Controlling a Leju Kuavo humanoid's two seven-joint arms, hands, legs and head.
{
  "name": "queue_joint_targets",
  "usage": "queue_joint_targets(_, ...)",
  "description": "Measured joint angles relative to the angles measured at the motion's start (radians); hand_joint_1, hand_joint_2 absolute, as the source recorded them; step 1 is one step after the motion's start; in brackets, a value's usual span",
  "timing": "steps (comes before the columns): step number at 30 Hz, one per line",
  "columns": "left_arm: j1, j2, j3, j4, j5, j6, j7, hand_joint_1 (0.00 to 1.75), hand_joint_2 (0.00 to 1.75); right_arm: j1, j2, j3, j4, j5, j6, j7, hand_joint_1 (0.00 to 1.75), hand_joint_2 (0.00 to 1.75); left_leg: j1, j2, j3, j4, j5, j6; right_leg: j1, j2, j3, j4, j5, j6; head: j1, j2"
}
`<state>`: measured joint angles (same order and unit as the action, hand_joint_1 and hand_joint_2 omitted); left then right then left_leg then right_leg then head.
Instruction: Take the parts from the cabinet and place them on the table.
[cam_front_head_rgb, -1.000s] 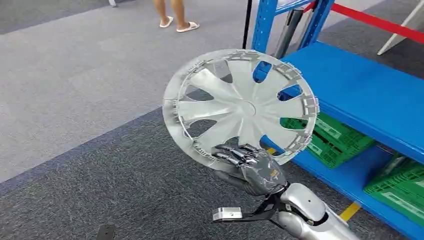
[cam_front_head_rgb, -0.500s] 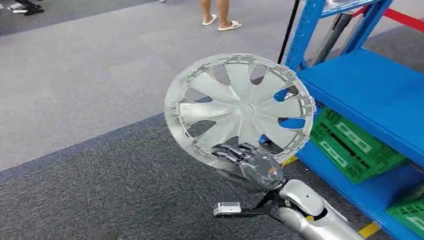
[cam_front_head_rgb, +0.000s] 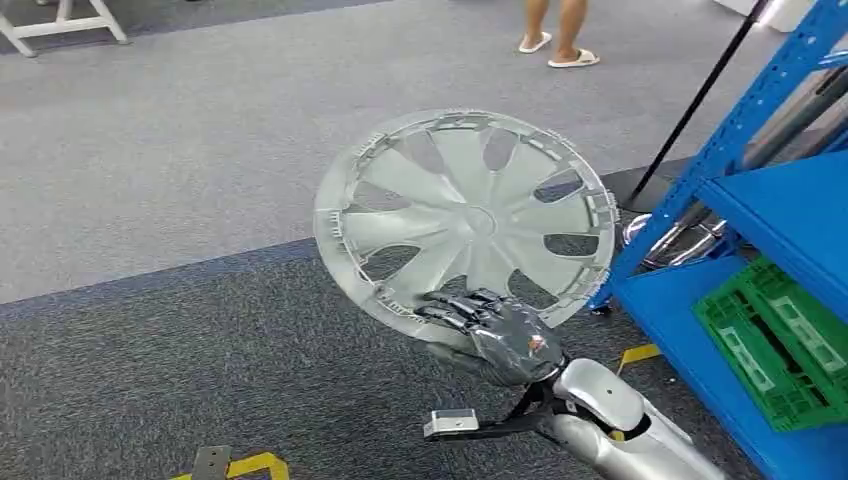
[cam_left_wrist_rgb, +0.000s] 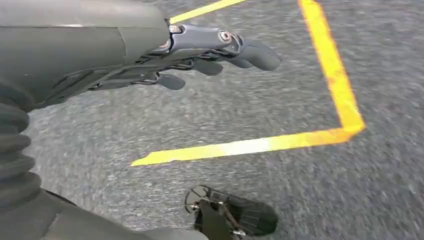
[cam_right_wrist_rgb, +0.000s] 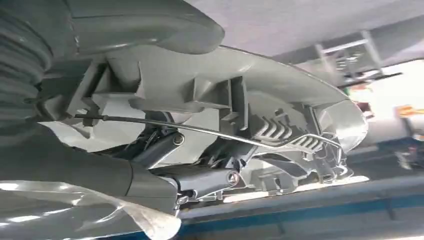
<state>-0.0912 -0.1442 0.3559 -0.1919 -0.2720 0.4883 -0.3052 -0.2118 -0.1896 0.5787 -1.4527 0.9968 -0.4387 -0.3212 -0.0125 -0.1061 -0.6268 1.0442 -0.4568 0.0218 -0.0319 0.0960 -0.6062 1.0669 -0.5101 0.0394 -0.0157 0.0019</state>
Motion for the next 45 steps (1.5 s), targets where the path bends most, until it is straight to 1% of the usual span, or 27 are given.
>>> queue_joint_targets(4,0.015,0.009,0.011,0.000,0.003,0.010,0.017,0.00,1.75,-0.006,0.018,0.006,0.015,-0.005,-0.001,-0.007,1.75,1.75,0.010,-0.041,-0.014,-0.001,0.008,-0.020,0.006,-0.033,0.005,-0.011,0.001,-0.017,0.000,0.000)
queue_joint_targets(7,0.014,0.015,0.023,0.000,0.010,0.015,0.021,0.00,1.75,-0.030,0.038,0.009,0.030,-0.013,0.000,-0.019,1.75,1.75,0.006,0.069,-0.061,0.108,-0.053,-0.036,0.006,-0.074,0.018,-0.018,-0.001,-0.035,-0.011,0.000)
queue_joint_targets(9,0.011,0.015,0.026,0.000,0.011,0.015,0.027,0.00,1.75,-0.047,0.044,0.014,0.044,-0.013,0.001,-0.026,1.75,1.75,0.012,0.091,-0.133,0.258,-0.112,-0.041,0.011,-0.105,0.023,-0.018,-0.006,-0.039,-0.011,0.000)
queue_joint_targets(10,0.012,0.015,0.027,0.000,0.011,0.015,0.031,0.00,1.75,-0.054,0.049,0.015,0.050,-0.015,0.002,-0.028,1.75,1.75,0.013,0.093,-0.152,0.295,-0.116,-0.042,0.012,-0.118,0.025,-0.018,-0.008,-0.041,-0.012,0.000)
queue_joint_targets(11,0.015,0.015,0.029,0.000,0.014,0.015,0.032,0.00,1.75,-0.060,0.057,0.017,0.058,-0.016,0.004,-0.031,1.75,1.75,0.014,0.093,-0.147,0.284,-0.094,-0.042,0.012,-0.131,0.029,-0.018,-0.011,-0.041,-0.012,0.000)
queue_joint_targets(13,0.017,0.015,0.036,0.000,0.034,0.014,0.018,0.00,1.75,-0.072,0.071,0.024,0.071,-0.021,0.006,-0.035,1.75,1.75,0.013,0.101,-0.083,0.147,-0.011,-0.037,0.014,-0.155,0.038,-0.018,-0.018,-0.040,-0.013,0.000)
queue_joint_targets(14,0.016,0.014,0.047,0.000,0.049,0.014,0.003,0.00,1.75,-0.075,0.077,0.027,0.078,-0.024,0.006,-0.037,1.75,1.75,0.009,0.131,-0.038,0.055,0.031,-0.029,0.015,-0.166,0.045,-0.018,-0.023,-0.039,-0.012,0.000)
queue_joint_targets(15,0.014,0.014,0.056,-0.001,0.057,0.015,-0.003,0.00,1.75,-0.078,0.079,0.029,0.082,-0.028,0.006,-0.041,1.75,1.75,-0.003,0.179,-0.016,0.020,0.018,-0.026,0.017,-0.176,0.048,-0.021,-0.026,-0.037,-0.011,0.000)
queue_joint_targets(16,0.011,0.014,0.064,-0.001,0.064,0.016,-0.008,0.00,1.75,-0.082,0.082,0.030,0.089,-0.030,0.006,-0.044,1.75,1.75,-0.011,0.182,-0.012,-0.003,0.017,-0.020,0.025,-0.185,0.047,-0.018,-0.031,-0.030,-0.013,0.000)
queue_joint_targets(19,0.015,0.018,0.081,-0.001,0.066,0.018,-0.009,0.00,1.75,-0.092,0.095,0.039,0.108,-0.036,0.006,-0.054,1.75,1.75,-0.013,0.150,-0.014,-0.007,0.015,-0.009,0.024,-0.219,0.063,-0.030,-0.035,-0.016,-0.012,0.000)
queue_joint_targets(20,0.017,0.018,0.084,-0.001,0.066,0.018,-0.006,0.00,1.75,-0.094,0.102,0.043,0.112,-0.037,0.006,-0.055,1.75,1.75,-0.001,0.142,0.000,-0.021,0.022,0.000,0.021,-0.198,0.057,-0.027,-0.045,-0.008,-0.011,0.000)
queue_joint_targets(21,0.016,0.020,0.088,-0.001,0.065,0.021,-0.006,0.00,1.75,-0.099,0.103,0.046,0.116,-0.039,0.005,-0.057,1.75,1.75,0.001,0.132,0.002,-0.024,0.022,0.003,0.018,-0.144,0.047,-0.002,-0.061,-0.009,-0.010,0.000)
queue_joint_targets(22,0.012,0.023,0.092,-0.002,0.065,0.022,-0.006,0.00,1.75,-0.103,0.107,0.049,0.119,-0.040,0.005,-0.059,1.75,1.75,0.002,0.122,0.001,-0.024,0.023,0.009,0.018,-0.119,0.018,0.058,-0.089,-0.010,-0.008,0.000)
queue_joint_targets(24,0.007,0.022,0.097,-0.002,0.063,0.022,-0.006,0.00,1.75,-0.101,0.107,0.052,0.129,-0.039,0.005,-0.059,1.75,1.75,0.003,0.095,0.002,-0.024,0.020,0.013,0.018,-0.101,-0.068,0.214,-0.148,-0.007,-0.005,0.000)
queue_joint_targets(25,0.007,0.022,0.098,-0.002,0.063,0.022,-0.006,0.00,1.75,-0.100,0.107,0.054,0.133,-0.039,0.005,-0.060,1.75,1.75,0.002,0.081,0.002,-0.023,0.019,0.014,0.019,-0.099,-0.102,0.262,-0.155,-0.006,-0.005,0.000)
queue_joint_targets(27,0.010,0.022,0.099,-0.002,0.064,0.022,-0.005,0.00,1.75,-0.101,0.107,0.060,0.139,-0.040,0.005,-0.060,1.75,1.75,0.003,0.050,0.004,-0.022,0.018,0.012,0.019,-0.099,-0.104,0.219,-0.092,-0.007,-0.005,0.000)
queue_joint_targets(29,0.010,0.022,0.100,-0.002,0.063,0.022,-0.004,0.00,1.75,-0.104,0.107,0.063,0.145,-0.040,0.005,-0.060,1.75,1.75,0.006,0.021,0.005,-0.015,0.013,0.004,0.015,-0.081,-0.042,0.063,0.007,-0.008,-0.005,0.000)
queue_joint_targets(30,0.011,0.022,0.100,-0.002,0.062,0.022,0.007,0.00,1.75,-0.108,0.107,0.064,0.150,-0.040,0.005,-0.060,1.75,1.75,0.009,0.011,0.001,-0.011,0.010,-0.002,0.010,-0.039,-0.023,0.016,0.013,-0.009,-0.005,0.000)
queue_joint_targets(31,0.008,0.023,0.100,-0.001,0.060,0.022,0.021,0.00,1.75,-0.111,0.108,0.068,0.152,-0.041,0.005,-0.062,1.75,1.75,0.002,-0.001,-0.008,0.006,0.008,-0.007,0.006,-0.027,0.005,-0.014,0.003,-0.010,-0.006,0.000)
queue_joint_targets(34,0.020,0.019,0.108,-0.002,0.073,0.009,0.013,0.00,1.75,-0.105,0.108,0.071,0.154,-0.044,0.004,-0.068,1.75,1.75,0.012,-0.025,-0.012,-0.001,0.015,-0.018,0.017,-0.047,0.004,-0.006,0.002,-0.018,-0.006,0.000)
queue_joint_targets(35,0.022,0.020,0.112,-0.002,0.074,0.006,0.001,0.00,1.75,-0.104,0.108,0.072,0.154,-0.044,0.004,-0.069,1.75,1.75,0.010,-0.028,-0.013,0.002,0.009,-0.022,0.009,-0.059,0.008,-0.013,0.004,-0.023,-0.007,0.000)
queue_joint_targets(37,0.018,0.018,0.118,-0.002,0.074,-0.003,-0.024,0.00,1.75,-0.105,0.109,0.072,0.154,-0.051,0.006,-0.071,1.75,1.75,0.005,0.064,-0.039,0.069,-0.031,-0.034,0.012,-0.081,0.017,-0.015,0.001,-0.035,-0.019,0.000)
queue_joint_targets(39,0.010,0.014,0.119,-0.002,0.063,-0.006,-0.033,0.00,1.75,-0.113,0.109,0.072,0.163,-0.055,0.012,-0.075,1.75,1.75,0.010,0.091,-0.113,0.226,-0.097,-0.040,0.016,-0.108,0.020,-0.015,-0.004,-0.043,-0.017,0.000)
queue_joint_targets(41,0.009,0.013,0.119,-0.002,0.045,-0.003,-0.026,0.00,1.75,-0.120,0.113,0.073,0.170,-0.055,0.016,-0.077,1.75,1.75,0.012,0.094,-0.149,0.295,-0.103,-0.041,0.018,-0.131,0.025,-0.015,-0.009,-0.046,-0.018,0.000)
queue_joint_targets(42,0.009,0.013,0.119,-0.002,0.037,-0.001,-0.012,0.00,1.75,-0.119,0.115,0.073,0.174,-0.051,0.017,-0.076,1.75,1.75,0.012,0.094,-0.137,0.269,-0.076,-0.039,0.019,-0.142,0.029,-0.015,-0.012,-0.046,-0.018,0.000)
queue_joint_targets(44,0.009,0.013,0.118,-0.002,0.025,0.003,0.011,0.00,1.75,-0.119,0.115,0.076,0.176,-0.040,0.017,-0.070,1.75,1.75,0.008,0.112,-0.066,0.116,0.014,-0.026,0.023,-0.166,0.042,-0.015,-0.021,-0.046,-0.017,0.000)
queue_joint_targets(45,0.009,0.013,0.118,-0.002,0.021,0.003,0.016,0.00,1.75,-0.119,0.115,0.076,0.176,-0.036,0.016,-0.069,1.75,1.75,-0.003,0.159,-0.029,0.035,0.043,-0.012,0.024,-0.177,0.048,-0.017,-0.025,-0.045,-0.017,0.000)
